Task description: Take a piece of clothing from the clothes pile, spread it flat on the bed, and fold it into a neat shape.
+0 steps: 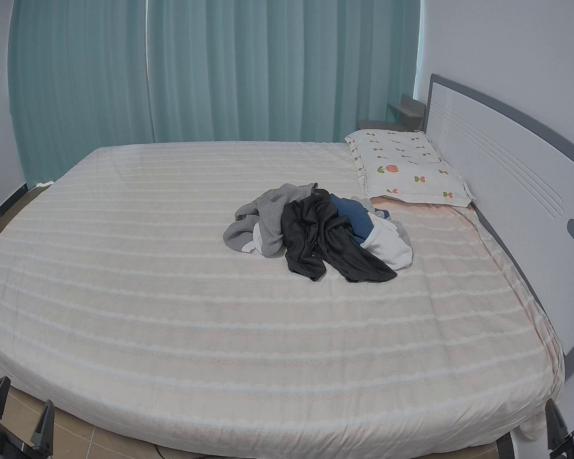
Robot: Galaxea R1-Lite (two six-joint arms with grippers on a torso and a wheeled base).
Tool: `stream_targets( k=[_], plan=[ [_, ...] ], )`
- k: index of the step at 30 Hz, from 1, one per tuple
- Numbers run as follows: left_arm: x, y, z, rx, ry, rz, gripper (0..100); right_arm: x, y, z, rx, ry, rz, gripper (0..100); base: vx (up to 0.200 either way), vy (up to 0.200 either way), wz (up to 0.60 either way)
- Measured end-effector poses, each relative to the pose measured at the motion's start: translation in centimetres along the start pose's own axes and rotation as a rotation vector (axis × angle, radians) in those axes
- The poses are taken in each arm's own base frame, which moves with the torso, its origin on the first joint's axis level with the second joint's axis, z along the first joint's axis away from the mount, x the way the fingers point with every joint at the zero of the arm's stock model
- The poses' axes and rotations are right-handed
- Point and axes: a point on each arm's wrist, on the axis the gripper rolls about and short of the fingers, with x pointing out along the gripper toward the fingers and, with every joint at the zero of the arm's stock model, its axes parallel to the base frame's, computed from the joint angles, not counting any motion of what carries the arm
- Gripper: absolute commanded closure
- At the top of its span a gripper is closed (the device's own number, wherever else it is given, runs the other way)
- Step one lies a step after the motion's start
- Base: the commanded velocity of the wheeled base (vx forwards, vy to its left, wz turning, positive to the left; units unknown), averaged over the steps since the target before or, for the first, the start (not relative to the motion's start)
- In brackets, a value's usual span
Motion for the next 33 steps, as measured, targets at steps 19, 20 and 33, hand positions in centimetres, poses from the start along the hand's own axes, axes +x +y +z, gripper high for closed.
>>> stream_targets(
  k=[19,20,33],
  plan=[
    [0.0,0.0,0.0,0.0,0.001,-0.001,0,11.0,0.5,5.0,0.078,0.369,0.138,0,0.0,0.0,0.0],
    [0.0,0.0,0.0,0.0,0.001,-0.001,0,12.0,0.6,5.0,0.087,0.387,0.143,0,0.0,0.0,0.0],
    [0.0,0.0,0.0,-0.015,0.002,0.0,0,25.8,3.8,2.1,0.225,0.492,0.119,0,0.0,0.0,0.0]
  ],
)
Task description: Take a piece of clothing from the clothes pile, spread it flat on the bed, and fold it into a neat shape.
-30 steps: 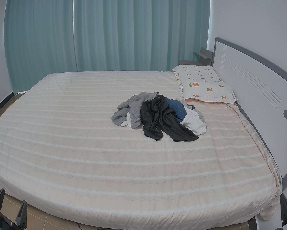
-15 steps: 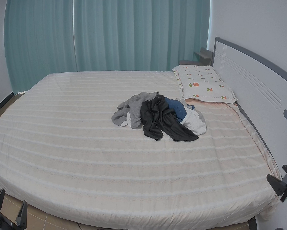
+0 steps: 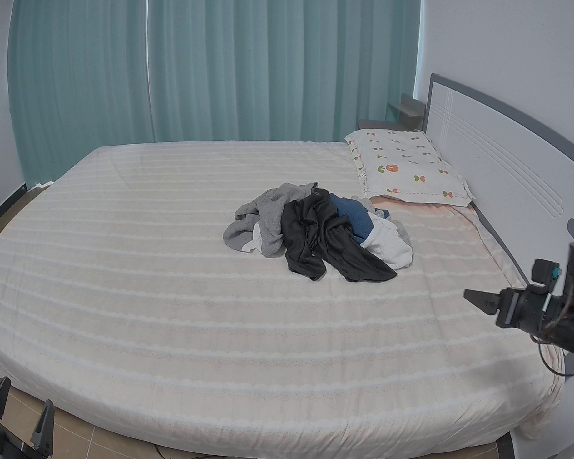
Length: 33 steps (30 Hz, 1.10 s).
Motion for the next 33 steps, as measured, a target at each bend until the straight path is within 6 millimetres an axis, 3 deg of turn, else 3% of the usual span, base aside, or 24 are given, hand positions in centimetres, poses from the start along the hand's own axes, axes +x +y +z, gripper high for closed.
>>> stream_targets(
  k=[9,15,19,27,33],
  plan=[
    [0.0,0.0,0.0,-0.007,-0.001,0.003,0,10.4,2.1,0.4,0.094,-0.003,-0.031,0,0.0,0.0,0.0],
    [0.0,0.0,0.0,-0.016,-0.001,0.011,0,15.6,2.9,-0.6,0.119,0.007,-0.055,0,0.0,0.0,0.0],
    [0.0,0.0,0.0,0.006,-0.002,0.011,0,18.4,3.1,-1.4,0.128,0.007,-0.077,0,0.0,0.0,0.0],
    [0.0,0.0,0.2,-0.011,-0.015,0.012,0,22.1,3.0,-2.8,0.131,0.02,-0.094,0,0.0,0.0,0.0],
    [-0.6,-0.1,5.0,-0.054,-0.12,0.014,0,24.2,2.9,-3.7,0.129,0.032,-0.103,0,0.0,0.0,0.0]
  ],
)
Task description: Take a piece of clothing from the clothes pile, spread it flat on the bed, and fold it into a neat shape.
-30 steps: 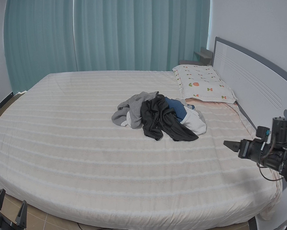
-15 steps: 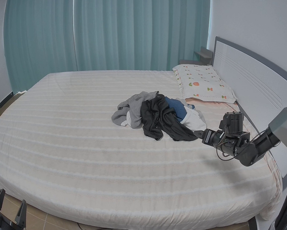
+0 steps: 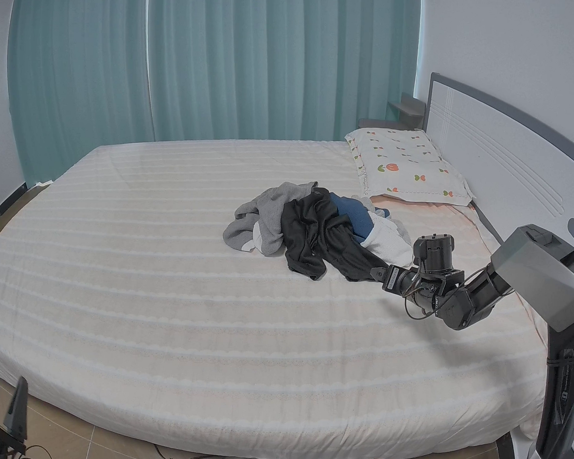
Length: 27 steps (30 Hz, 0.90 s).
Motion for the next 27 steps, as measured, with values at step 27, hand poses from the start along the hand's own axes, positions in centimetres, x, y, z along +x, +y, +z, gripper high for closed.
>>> stream_targets(
  k=[27],
  plan=[
    [4.7,-0.2,0.0,-0.112,0.266,-0.001,0,10.5,0.3,-1.1,0.144,0.052,-0.055,0,0.0,0.0,0.0]
  ],
)
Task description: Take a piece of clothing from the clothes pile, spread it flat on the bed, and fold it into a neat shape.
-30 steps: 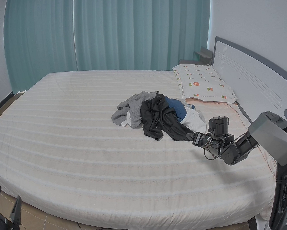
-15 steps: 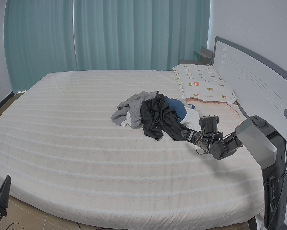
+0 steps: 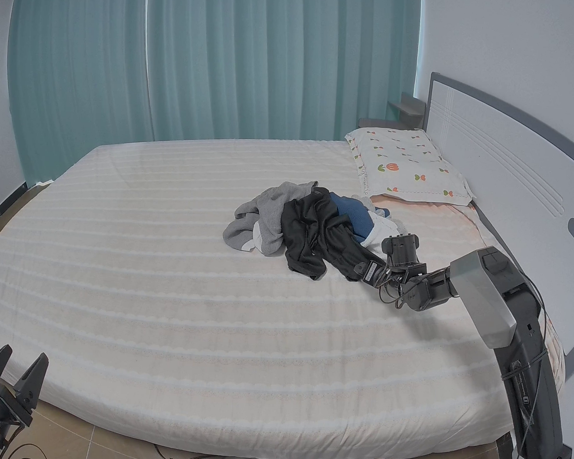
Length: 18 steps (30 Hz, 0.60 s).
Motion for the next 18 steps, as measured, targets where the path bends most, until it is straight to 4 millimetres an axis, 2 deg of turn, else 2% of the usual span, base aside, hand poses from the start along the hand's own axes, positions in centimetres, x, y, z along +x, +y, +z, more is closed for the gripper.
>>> stream_targets(
  k=[17,18],
  plan=[
    [-0.1,0.0,-0.2,0.0,-0.004,-0.003,0,2.3,-0.3,-0.5,0.086,-0.033,0.039,0,0.0,0.0,0.0],
    [-0.2,0.0,-0.2,0.0,-0.005,-0.004,0,2.3,-0.3,-0.3,0.09,-0.046,0.046,100,0.0,0.0,0.0]
  ],
)
